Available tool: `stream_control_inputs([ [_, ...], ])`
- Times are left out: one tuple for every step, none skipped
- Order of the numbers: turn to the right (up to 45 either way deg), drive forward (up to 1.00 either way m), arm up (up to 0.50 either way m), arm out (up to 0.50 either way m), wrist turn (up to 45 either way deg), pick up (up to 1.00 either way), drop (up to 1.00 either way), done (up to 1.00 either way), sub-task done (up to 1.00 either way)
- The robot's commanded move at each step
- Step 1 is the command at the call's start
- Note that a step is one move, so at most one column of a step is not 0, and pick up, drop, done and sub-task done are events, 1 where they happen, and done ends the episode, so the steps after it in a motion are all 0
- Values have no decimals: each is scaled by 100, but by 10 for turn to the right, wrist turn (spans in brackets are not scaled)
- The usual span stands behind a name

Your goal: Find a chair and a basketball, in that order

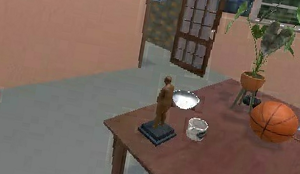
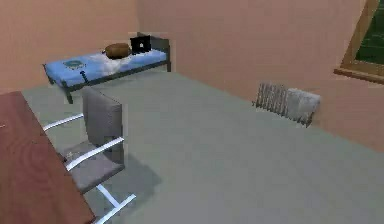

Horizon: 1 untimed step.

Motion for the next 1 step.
stream_control_inputs([
  [330, 0, 0, 0, 0, 0, 0, 0, 0],
])
